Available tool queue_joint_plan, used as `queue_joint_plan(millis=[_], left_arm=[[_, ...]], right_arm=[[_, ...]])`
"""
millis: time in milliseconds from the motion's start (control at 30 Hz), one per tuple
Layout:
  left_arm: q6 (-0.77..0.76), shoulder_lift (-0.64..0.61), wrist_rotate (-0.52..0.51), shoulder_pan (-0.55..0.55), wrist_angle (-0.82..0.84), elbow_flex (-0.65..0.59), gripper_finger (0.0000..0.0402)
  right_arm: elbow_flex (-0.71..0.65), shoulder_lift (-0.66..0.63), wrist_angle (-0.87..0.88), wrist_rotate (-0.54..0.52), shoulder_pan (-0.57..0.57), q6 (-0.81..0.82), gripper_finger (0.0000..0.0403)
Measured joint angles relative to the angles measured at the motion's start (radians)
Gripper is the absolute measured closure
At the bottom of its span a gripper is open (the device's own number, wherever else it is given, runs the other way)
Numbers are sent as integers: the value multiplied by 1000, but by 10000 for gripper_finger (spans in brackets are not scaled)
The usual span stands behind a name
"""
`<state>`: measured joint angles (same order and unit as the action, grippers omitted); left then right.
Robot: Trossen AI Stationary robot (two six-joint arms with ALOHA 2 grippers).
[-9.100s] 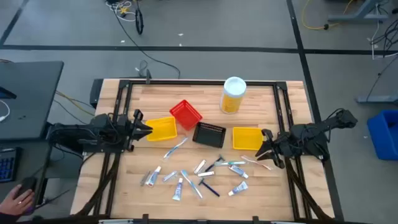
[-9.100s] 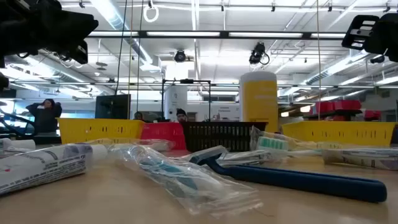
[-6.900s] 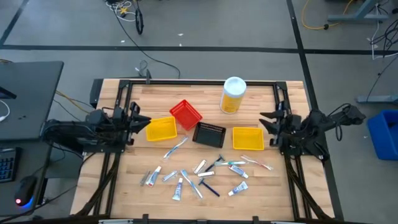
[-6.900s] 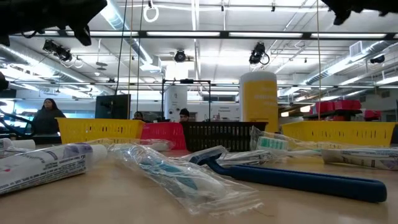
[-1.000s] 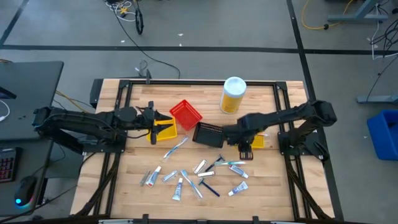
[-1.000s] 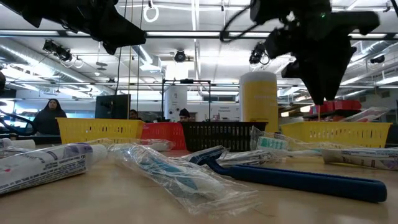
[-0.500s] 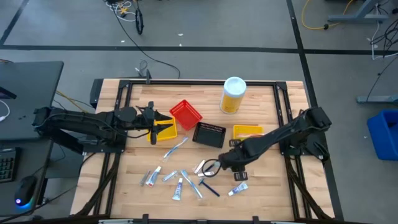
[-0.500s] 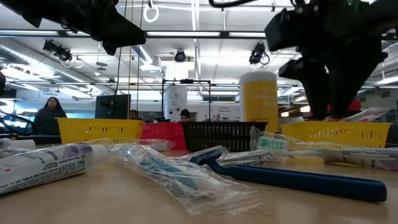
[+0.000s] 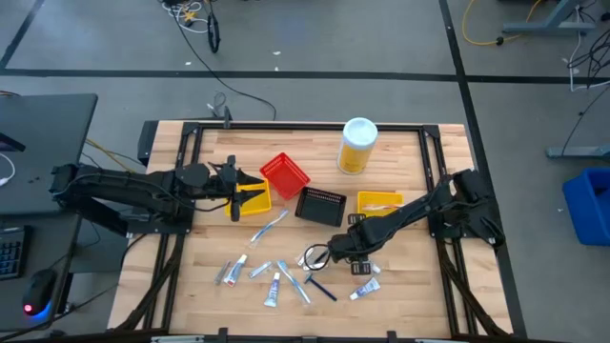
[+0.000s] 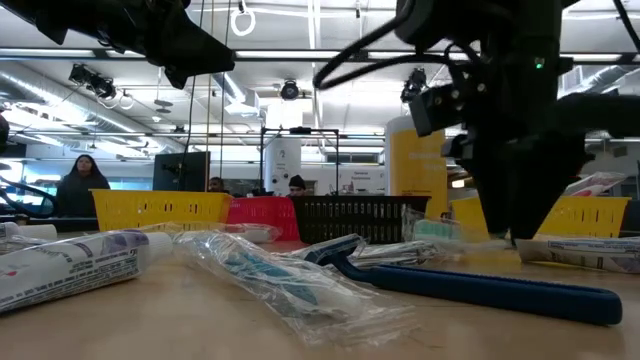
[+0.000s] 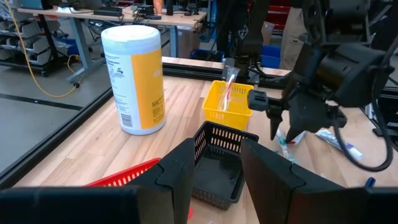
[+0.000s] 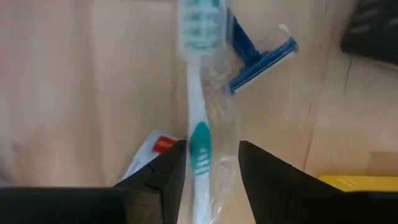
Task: Pick & Place Travel size toiletries
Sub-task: Put the toothbrush into the right yellow bin
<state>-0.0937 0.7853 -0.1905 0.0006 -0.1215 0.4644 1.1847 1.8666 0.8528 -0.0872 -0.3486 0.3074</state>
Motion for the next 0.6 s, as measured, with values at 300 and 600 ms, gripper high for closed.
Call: queue_joint_plan(millis=[300,600], left_arm=[[0,0,0,0,0,0,263],[0,0,0,0,1,0,263]], right_arm=[[0,22,-1,9,8,-1,278],[0,22,2,14,8,-9,350]])
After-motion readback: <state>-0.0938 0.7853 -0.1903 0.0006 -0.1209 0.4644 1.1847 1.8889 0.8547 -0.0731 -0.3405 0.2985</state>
